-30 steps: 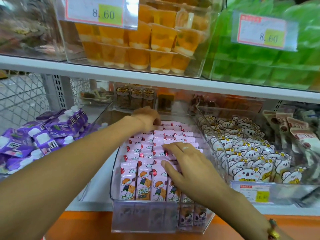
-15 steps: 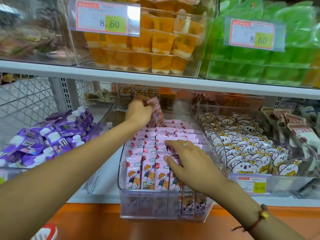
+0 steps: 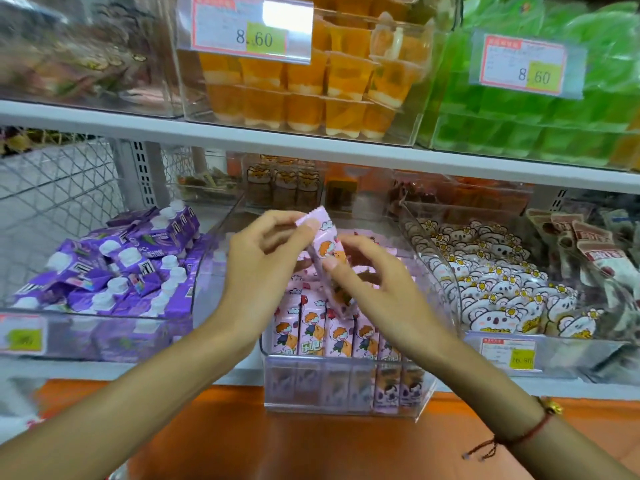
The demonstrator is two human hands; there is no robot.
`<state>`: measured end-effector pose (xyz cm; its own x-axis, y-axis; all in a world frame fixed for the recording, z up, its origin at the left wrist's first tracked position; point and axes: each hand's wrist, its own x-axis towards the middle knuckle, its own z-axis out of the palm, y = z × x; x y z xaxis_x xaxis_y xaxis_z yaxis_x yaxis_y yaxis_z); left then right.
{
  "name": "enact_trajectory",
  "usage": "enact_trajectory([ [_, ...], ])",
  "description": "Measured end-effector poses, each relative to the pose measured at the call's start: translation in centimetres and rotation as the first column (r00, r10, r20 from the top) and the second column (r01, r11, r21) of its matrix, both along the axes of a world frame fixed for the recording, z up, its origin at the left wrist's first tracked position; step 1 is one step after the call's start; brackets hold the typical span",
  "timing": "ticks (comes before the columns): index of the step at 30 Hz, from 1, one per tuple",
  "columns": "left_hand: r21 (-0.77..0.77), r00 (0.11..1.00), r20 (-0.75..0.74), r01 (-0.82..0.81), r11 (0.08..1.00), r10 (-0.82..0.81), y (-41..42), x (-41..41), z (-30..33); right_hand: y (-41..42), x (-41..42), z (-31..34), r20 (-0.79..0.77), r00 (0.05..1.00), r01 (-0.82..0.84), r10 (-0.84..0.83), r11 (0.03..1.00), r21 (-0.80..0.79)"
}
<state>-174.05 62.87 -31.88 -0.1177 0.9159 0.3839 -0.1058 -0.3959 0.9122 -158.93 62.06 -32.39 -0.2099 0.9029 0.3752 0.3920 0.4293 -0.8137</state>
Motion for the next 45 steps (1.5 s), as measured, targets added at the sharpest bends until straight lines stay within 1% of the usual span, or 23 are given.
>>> enact_trajectory([
  [2,-0.015,1.0,-0.001,0.025,1.0,-0.025,0.0,-0.1,-0.3,-0.1,-0.2,0.0,-0.066,0.998,0.018,-0.019,1.0,-0.006],
  [4,-0.021,0.997,-0.054,0.055,0.998,-0.057,0.2,-0.2,-0.5,0.0,0.0,0.3,-0.208,0.976,0.04,-0.064,0.992,-0.119],
  [6,-0.016,0.983,-0.171,0.066,0.998,-0.068,0.3,-0.1,-0.6,0.2,0.4,0.4,-0.327,0.939,0.009,-0.103,0.961,-0.278],
  [7,-0.006,0.965,-0.253,0.071,0.997,-0.071,0.2,0.0,-0.7,0.2,0.6,0.4,-0.361,0.926,-0.01,-0.113,0.946,-0.324],
  [10,0.016,0.888,-0.454,0.093,0.996,-0.076,-0.4,0.7,-1.2,0.3,0.6,0.1,-0.417,0.896,-0.014,-0.15,0.931,-0.364],
  [12,0.064,0.835,-0.55,0.042,0.997,0.0,-0.6,1.0,-1.6,0.2,0.4,0.1,-0.461,0.869,-0.003,-0.177,0.931,-0.365],
  [13,0.102,0.816,-0.575,0.009,0.995,0.051,-0.6,1.1,-1.7,0.1,0.4,0.1,-0.478,0.858,0.007,-0.191,0.933,-0.36],
  [15,0.157,0.815,-0.568,-0.025,0.987,0.111,-0.6,1.1,-1.6,0.2,0.3,0.1,-0.493,0.846,0.027,-0.202,0.94,-0.34],
  [17,0.17,0.837,-0.536,-0.019,0.985,0.109,-0.5,1.1,-1.4,0.4,0.4,0.2,-0.523,0.83,0.019,-0.195,0.946,-0.322],
  [20,0.148,0.867,-0.495,0.012,0.989,0.063,0.0,0.9,-1.3,0.6,1.0,0.5,-0.568,0.818,-0.104,-0.093,0.946,-0.306],
  [22,0.118,0.87,-0.492,0.032,0.992,0.03,0.2,0.8,-1.3,0.6,1.3,0.7,-0.563,0.826,-0.18,-0.022,0.936,-0.302],
  [23,0.114,0.865,-0.5,0.04,0.993,0.022,0.3,0.7,-1.4,0.6,1.3,0.6,-0.547,0.837,-0.19,0.001,0.938,-0.29],
  [24,0.119,0.861,-0.509,0.046,0.992,0.021,0.3,0.7,-1.5,0.6,1.3,0.6,-0.53,0.848,-0.18,0.007,0.944,-0.275],
  [26,0.158,0.847,-0.529,0.039,0.987,0.051,0.2,0.7,-1.6,0.5,1.1,0.4,-0.52,0.853,-0.109,-0.042,0.96,-0.257],
  [29,0.281,0.775,-0.606,-0.006,0.96,0.182,0.3,0.6,-1.8,0.2,0.6,0.3,-0.569,0.807,0.013,-0.161,0.967,-0.255],
  [31,0.313,0.743,-0.633,-0.012,0.95,0.218,0.2,0.6,-1.8,0.1,0.2,0.3,-0.584,0.785,0.062,-0.208,0.964,-0.26],
  [32,0.317,0.742,-0.633,-0.012,0.948,0.221,0.1,0.6,-1.8,0.1,0.0,0.3,-0.579,0.784,0.08,-0.222,0.962,-0.26],
  [35,0.291,0.769,-0.611,-0.005,0.957,0.19,0.1,0.7,-1.7,0.0,0.0,0.5,-0.539,0.812,0.1,-0.225,0.963,-0.252],
  [38,0.172,0.833,-0.551,0.047,0.984,0.057,0.2,0.8,-1.5,0.1,0.6,0.8,-0.495,0.851,0.061,-0.174,0.97,-0.236],
  [40,0.12,0.858,-0.513,0.095,0.988,-0.02,0.4,0.8,-1.5,0.2,1.1,0.9,-0.462,0.874,0.064,-0.151,0.978,-0.198],
  [42,0.108,0.862,-0.504,0.133,0.985,-0.061,0.6,0.6,-1.5,0.1,1.7,1.2,-0.414,0.903,0.067,-0.115,0.989,-0.129],
  [45,0.145,0.883,-0.463,0.162,0.976,-0.078,0.8,0.1,-1.2,0.1,2.5,1.5,-0.363,0.931,-0.037,0.022,0.999,-0.036],
])
